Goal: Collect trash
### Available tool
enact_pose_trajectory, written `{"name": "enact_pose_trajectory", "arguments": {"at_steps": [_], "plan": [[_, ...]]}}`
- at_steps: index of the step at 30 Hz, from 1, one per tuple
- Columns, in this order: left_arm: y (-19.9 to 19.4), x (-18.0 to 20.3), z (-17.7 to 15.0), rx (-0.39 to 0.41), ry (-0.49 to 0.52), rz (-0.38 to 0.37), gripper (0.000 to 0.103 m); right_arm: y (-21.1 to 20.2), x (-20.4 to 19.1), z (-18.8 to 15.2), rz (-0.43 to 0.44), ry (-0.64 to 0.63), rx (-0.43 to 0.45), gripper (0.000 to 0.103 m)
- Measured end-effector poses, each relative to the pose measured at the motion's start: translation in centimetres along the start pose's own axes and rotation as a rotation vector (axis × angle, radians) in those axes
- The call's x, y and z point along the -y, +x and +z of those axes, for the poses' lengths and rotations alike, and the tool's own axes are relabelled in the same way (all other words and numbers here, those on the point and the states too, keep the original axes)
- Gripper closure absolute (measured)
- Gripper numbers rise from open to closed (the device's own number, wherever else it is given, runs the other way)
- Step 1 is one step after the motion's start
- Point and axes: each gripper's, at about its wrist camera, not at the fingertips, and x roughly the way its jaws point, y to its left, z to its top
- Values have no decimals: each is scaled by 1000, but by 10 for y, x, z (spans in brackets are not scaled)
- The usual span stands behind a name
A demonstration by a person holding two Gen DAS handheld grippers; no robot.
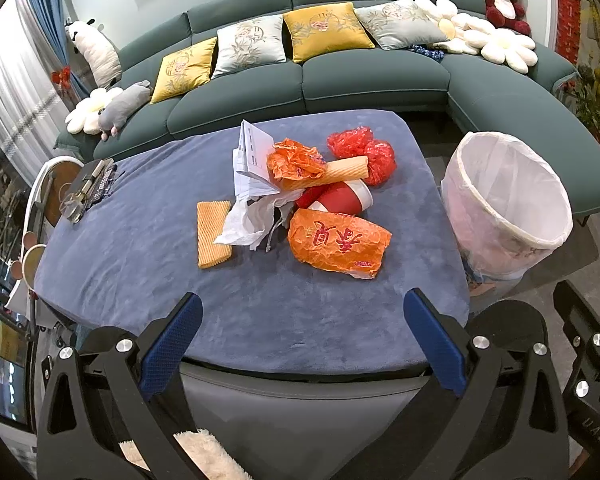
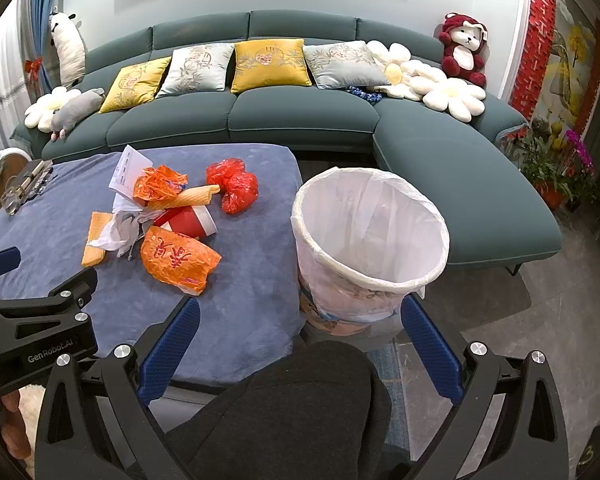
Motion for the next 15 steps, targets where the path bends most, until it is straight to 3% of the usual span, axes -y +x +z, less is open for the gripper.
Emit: {"name": "enact_pose_trajectory", "arguments": {"at_steps": [15], "plan": [[1, 0, 0, -1, 0, 0, 7, 0, -1, 0, -2, -2, -1, 7]]}}
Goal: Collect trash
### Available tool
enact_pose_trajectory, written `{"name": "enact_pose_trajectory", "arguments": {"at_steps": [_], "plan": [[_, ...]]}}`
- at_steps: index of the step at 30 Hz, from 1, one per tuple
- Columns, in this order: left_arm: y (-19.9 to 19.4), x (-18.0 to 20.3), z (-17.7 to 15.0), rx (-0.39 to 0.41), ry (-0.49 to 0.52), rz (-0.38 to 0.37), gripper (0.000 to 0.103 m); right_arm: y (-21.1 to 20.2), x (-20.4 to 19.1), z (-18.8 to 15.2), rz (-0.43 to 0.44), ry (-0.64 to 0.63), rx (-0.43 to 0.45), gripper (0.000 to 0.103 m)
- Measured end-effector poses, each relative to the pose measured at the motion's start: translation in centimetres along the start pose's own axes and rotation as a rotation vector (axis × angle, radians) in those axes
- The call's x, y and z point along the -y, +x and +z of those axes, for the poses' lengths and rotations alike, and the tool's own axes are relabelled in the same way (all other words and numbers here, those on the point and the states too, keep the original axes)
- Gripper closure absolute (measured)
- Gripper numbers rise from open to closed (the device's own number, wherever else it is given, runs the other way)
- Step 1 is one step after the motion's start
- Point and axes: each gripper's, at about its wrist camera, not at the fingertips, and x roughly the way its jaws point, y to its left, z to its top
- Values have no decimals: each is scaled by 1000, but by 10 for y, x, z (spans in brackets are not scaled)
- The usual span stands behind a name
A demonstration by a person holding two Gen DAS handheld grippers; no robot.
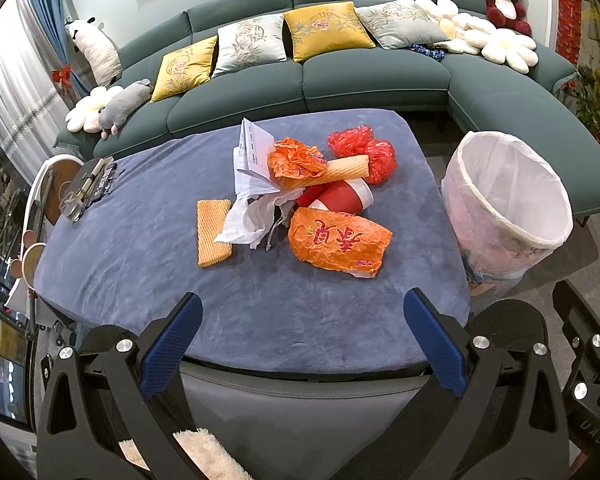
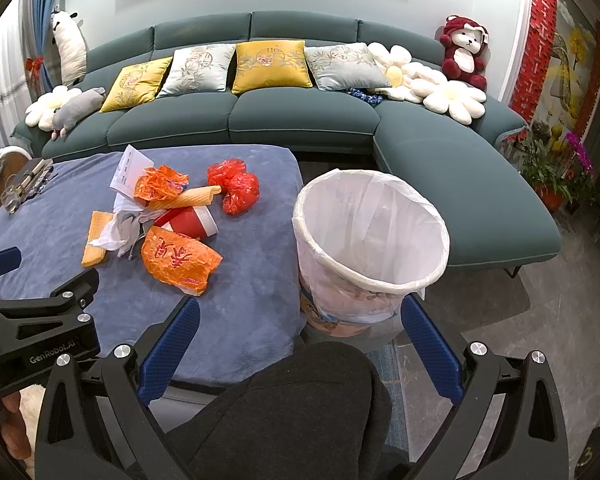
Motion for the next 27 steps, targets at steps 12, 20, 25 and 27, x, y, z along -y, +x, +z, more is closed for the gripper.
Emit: {"name": "enact_pose_trajectory", "arguments": {"at_steps": [12, 20, 25, 27], "plan": [[0, 0, 0, 0, 2, 1, 7, -2, -2, 1, -6, -7, 7, 7], [0, -3, -1, 1, 0, 2, 7, -2, -3, 2, -8, -9, 8, 7], [0, -6, -1, 4, 0, -1, 7, -2, -3, 2, -7, -9, 9, 7], [0, -7, -1, 6, 2, -4, 7, -2, -3, 2, -7, -8, 8, 7]]}}
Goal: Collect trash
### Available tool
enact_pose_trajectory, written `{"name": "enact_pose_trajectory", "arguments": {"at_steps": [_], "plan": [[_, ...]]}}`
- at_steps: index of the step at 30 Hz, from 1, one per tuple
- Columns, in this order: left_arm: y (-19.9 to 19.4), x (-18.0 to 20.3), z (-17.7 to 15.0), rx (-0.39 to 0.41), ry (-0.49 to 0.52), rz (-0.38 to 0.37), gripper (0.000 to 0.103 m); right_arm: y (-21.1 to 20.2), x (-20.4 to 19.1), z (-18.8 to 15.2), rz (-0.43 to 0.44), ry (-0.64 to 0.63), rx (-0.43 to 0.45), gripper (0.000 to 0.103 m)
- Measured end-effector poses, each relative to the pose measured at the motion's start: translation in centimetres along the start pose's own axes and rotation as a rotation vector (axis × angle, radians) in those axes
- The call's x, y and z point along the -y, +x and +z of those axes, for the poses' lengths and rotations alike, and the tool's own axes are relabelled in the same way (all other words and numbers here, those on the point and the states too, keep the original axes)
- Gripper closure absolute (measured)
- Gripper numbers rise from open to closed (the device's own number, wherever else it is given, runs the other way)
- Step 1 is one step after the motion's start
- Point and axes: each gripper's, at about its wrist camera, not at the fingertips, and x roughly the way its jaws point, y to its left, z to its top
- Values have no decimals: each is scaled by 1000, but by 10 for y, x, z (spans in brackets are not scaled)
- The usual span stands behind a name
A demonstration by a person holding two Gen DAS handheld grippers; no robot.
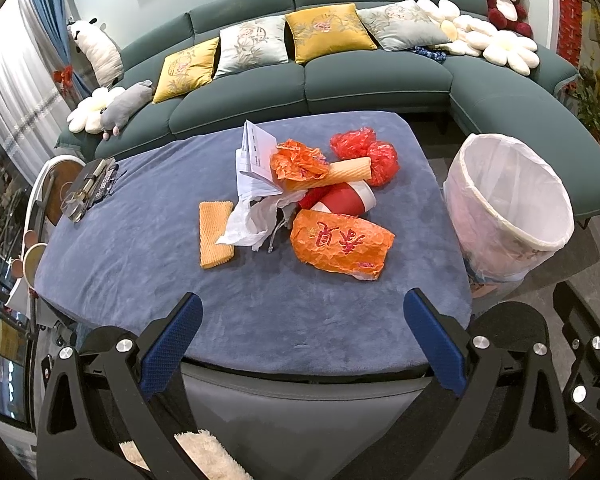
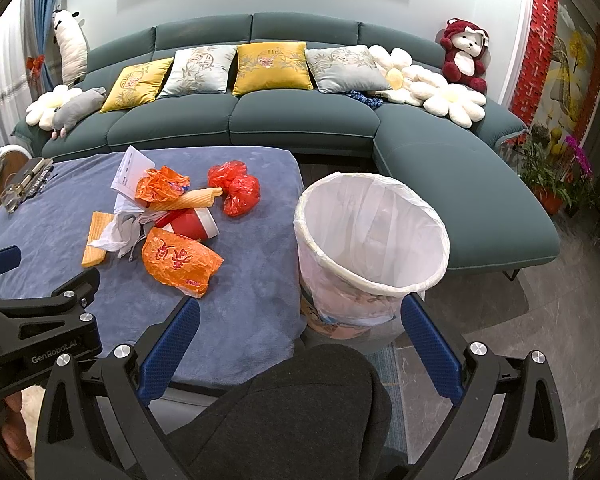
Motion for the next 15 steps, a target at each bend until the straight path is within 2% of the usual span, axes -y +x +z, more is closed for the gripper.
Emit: {"name": "enact_pose_trajectory", "arguments": {"at_steps": [15], "plan": [[4, 0, 3, -7, -11, -5, 7, 0, -2, 2, -3, -7, 3, 7]]}}
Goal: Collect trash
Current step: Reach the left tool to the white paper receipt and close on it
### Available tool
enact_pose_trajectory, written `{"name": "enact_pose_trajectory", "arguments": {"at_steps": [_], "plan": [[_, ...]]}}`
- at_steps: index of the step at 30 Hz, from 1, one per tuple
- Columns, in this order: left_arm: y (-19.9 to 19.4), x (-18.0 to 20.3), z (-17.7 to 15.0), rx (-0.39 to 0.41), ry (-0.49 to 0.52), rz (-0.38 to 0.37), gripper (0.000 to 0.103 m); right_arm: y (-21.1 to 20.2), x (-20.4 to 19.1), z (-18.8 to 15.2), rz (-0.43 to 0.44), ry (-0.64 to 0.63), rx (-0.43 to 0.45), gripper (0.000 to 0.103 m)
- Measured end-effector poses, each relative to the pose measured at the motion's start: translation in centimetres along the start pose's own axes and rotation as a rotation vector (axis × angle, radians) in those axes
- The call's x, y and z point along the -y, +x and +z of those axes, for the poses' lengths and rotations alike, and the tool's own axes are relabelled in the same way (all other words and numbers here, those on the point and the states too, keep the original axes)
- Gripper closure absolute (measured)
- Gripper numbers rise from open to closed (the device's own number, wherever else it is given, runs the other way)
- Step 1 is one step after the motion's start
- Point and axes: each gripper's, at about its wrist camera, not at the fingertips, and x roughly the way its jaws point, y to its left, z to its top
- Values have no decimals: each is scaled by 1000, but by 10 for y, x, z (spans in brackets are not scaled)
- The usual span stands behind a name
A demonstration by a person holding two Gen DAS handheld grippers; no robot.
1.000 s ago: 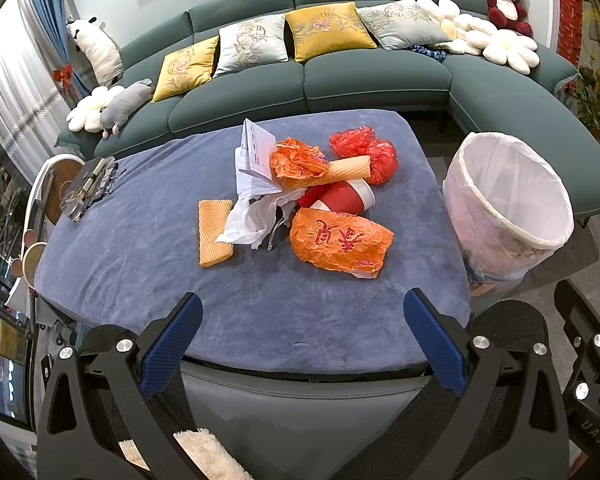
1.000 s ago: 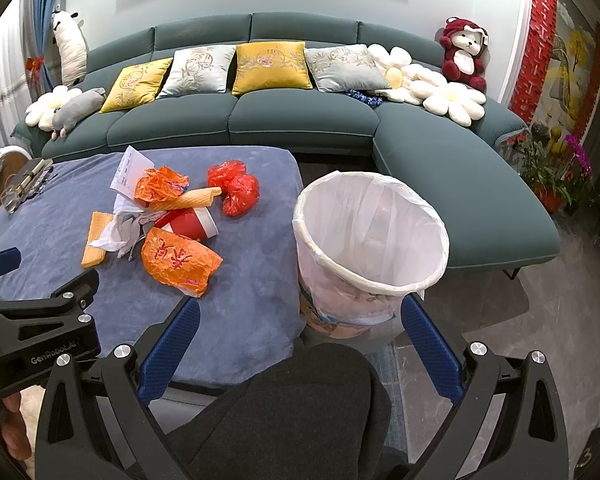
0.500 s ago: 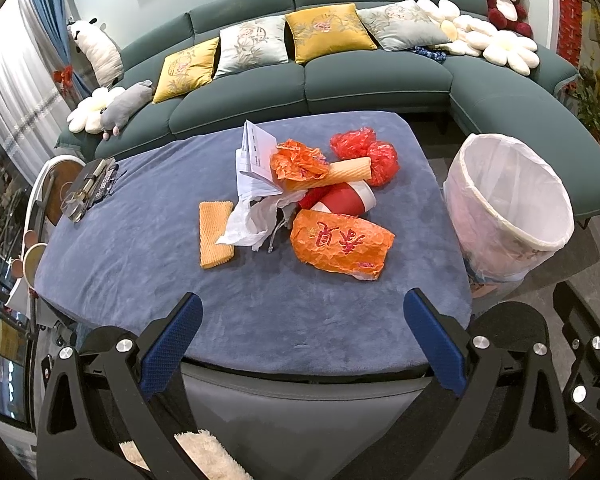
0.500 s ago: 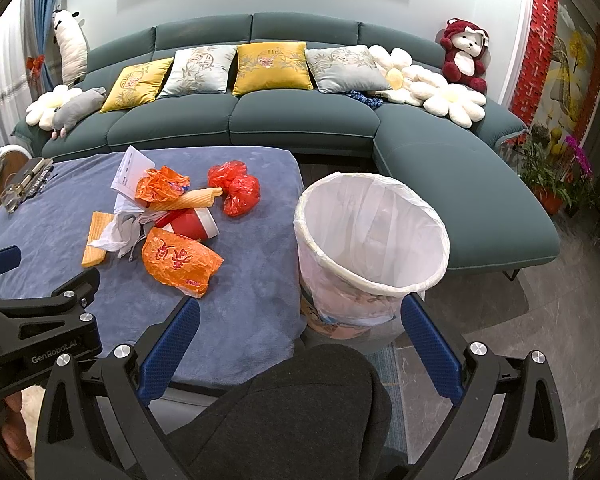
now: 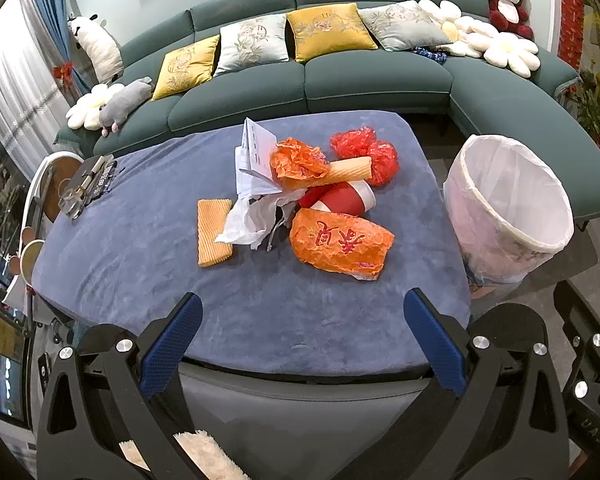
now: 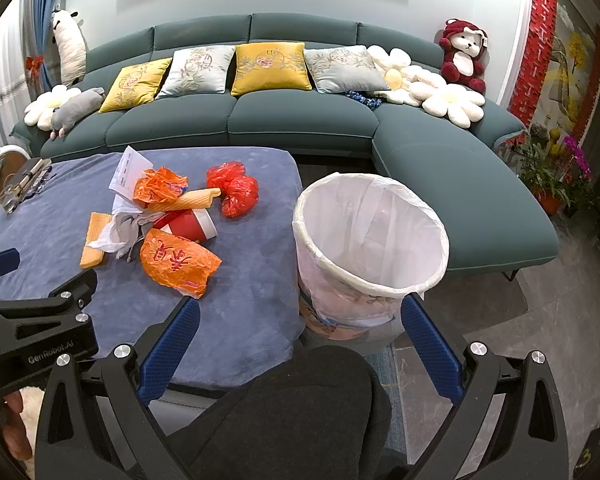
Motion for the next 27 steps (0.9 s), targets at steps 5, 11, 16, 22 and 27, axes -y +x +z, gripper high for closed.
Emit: {"name": "enact_pose_trajectory", "arguments": {"at_steps": [5, 11, 16, 22, 27], "plan": [[3, -3, -1, 19, -4, -3, 7, 1, -5, 4, 0, -14, 17, 7], [18, -16, 2, 22, -46, -27, 7, 6, -15, 13, -22, -19, 72, 7], [43, -39, 6, -29, -127, -40, 7, 23, -28, 19, -25, -31, 56, 7], [73, -74, 18, -63, -211, -18, 7, 46, -51, 27, 16, -57, 15, 7], [98, -99, 37, -63, -265, -2, 7, 62, -70, 40, 49, -63, 8, 7]]}}
